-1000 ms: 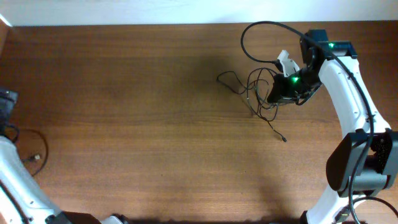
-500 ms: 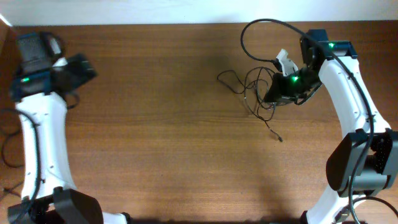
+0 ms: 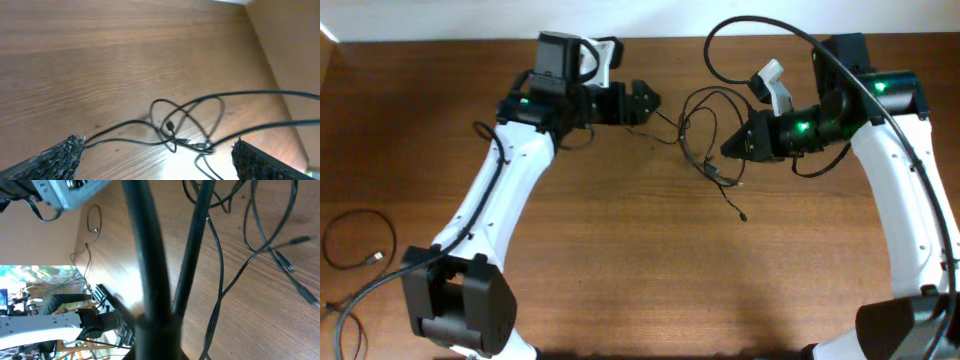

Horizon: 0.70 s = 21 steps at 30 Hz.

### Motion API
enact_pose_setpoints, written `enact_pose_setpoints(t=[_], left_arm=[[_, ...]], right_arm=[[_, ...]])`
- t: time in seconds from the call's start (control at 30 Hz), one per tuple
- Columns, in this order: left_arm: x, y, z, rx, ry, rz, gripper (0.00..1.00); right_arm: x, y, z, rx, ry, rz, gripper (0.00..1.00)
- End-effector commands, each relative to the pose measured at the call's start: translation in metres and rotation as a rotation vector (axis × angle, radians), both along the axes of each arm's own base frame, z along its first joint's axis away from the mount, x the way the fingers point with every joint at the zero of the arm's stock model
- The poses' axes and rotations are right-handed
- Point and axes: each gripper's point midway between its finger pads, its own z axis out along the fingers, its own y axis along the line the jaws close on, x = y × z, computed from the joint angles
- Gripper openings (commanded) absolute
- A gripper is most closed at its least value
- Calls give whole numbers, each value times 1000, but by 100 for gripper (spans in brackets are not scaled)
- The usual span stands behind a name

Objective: Untangle cables

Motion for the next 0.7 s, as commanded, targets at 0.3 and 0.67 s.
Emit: enact_pose_setpoints(t=[0.3,0.67], left_arm=[[-4,-91,-11,-40,-142,-243,49],[23,53,69,193,-235,238,0]], right_arm=[[-15,23,14,27,-27,79,4],[22,-39,-43,-395,49,-225,82]])
